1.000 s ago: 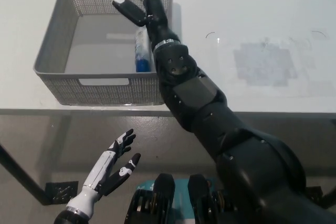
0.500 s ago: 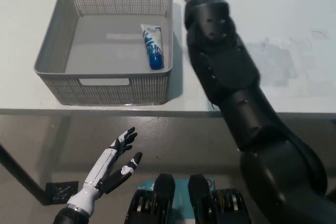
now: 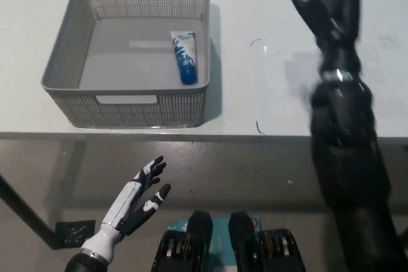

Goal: Use the right hand to pick up a shampoo and place it into a container on the left side

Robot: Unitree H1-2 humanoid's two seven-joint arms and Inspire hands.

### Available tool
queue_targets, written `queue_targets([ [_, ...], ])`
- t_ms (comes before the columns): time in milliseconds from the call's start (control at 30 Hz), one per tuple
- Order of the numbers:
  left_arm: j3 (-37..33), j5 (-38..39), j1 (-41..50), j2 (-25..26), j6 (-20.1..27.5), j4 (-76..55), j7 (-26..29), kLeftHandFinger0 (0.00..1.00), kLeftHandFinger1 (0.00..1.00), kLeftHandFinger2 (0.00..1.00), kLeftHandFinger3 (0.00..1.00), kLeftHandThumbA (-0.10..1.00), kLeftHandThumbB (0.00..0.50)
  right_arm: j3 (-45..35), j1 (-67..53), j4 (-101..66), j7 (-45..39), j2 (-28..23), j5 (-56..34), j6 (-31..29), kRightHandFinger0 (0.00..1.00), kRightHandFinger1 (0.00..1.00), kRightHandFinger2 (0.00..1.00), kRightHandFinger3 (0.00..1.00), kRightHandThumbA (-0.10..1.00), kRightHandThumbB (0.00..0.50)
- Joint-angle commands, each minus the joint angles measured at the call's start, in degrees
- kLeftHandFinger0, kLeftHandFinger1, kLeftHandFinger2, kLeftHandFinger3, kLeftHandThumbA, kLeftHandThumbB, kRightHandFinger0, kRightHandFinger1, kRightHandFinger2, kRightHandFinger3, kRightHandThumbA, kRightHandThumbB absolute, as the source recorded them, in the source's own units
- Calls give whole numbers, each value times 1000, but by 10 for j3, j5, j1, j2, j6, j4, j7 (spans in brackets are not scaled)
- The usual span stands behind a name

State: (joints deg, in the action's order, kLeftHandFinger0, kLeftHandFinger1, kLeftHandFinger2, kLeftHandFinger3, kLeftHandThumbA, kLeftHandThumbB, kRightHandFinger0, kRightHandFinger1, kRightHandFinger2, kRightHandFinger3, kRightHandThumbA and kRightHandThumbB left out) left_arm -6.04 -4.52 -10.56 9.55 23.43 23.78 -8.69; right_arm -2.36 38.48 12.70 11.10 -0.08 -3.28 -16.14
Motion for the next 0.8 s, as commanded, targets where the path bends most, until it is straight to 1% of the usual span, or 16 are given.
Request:
queue_targets([
  [0,12,28,-2,9,15,-25,-10,1000,1000,1000,1000,765,27,20,-132,-161,-76,-35,-47,37,1000,1000,1000,1000,773,232],
  [67,14,34,3,11,10,-30,-14,1000,1000,1000,1000,779,28,26,-184,-146,-86,-29,-66,37,1000,1000,1000,1000,767,231],
  [100,15,34,6,12,3,-34,-14,1000,1000,1000,1000,788,23,30,-199,-140,-89,-28,-67,35,1000,1000,1000,1000,768,204],
  [133,16,35,7,12,2,-35,-14,1000,1000,1000,1000,789,24,33,-211,-139,-89,-28,-63,36,1000,1000,1000,1000,778,198],
  [200,20,30,8,10,11,-34,-6,1000,1000,1000,1000,786,9,41,-245,-131,-96,-29,-60,44,1000,1000,1000,1000,797,212],
  [267,21,24,7,8,16,-31,-3,1000,1000,1000,1000,795,10,44,-263,-121,-102,-31,-60,42,1000,1000,1000,1000,801,214],
  [300,21,22,6,8,19,-28,-1,1000,1000,1000,1000,805,16,45,-275,-112,-110,-32,-70,42,1000,1000,1000,1000,782,201],
  [333,21,20,6,6,20,-27,0,1000,1000,1000,1000,808,17,44,-281,-109,-112,-32,-74,40,1000,1000,1000,1000,726,174],
  [433,23,21,6,5,22,-24,1,1000,1000,1000,1000,818,20,43,-305,-73,-134,-29,-94,29,1000,1000,1000,1000,717,146],
  [467,24,21,7,5,23,-24,2,1000,1000,1000,1000,820,22,43,-306,-70,-138,-28,-97,28,1000,1000,1000,1000,713,145],
  [533,26,18,5,5,28,-20,6,1000,1000,1000,1000,827,21,48,-321,-58,-153,-28,-102,33,1000,1000,1000,1000,737,106],
  [600,27,16,4,5,35,-16,7,1000,1000,1000,1000,828,8,44,-330,-48,-158,-21,-119,41,1000,1000,1000,1000,713,123],
  [633,29,17,2,5,35,-14,7,1000,1000,1000,1000,825,7,40,-334,-47,-162,-14,-138,60,1000,1000,1000,1000,696,129],
  [667,30,17,2,4,35,-14,7,1000,1000,1000,1000,825,16,37,-337,-47,-166,-11,-149,67,1000,1000,1000,1000,668,117],
  [700,32,18,3,3,33,-15,7,1000,1000,1000,1000,825,19,36,-340,-43,-170,-10,-153,66,1000,1000,1000,1000,665,93],
  [767,34,19,3,2,30,-16,7,1000,1000,1000,1000,824,23,34,-343,-31,-176,-9,-152,58,1000,1000,1000,1000,667,80],
])
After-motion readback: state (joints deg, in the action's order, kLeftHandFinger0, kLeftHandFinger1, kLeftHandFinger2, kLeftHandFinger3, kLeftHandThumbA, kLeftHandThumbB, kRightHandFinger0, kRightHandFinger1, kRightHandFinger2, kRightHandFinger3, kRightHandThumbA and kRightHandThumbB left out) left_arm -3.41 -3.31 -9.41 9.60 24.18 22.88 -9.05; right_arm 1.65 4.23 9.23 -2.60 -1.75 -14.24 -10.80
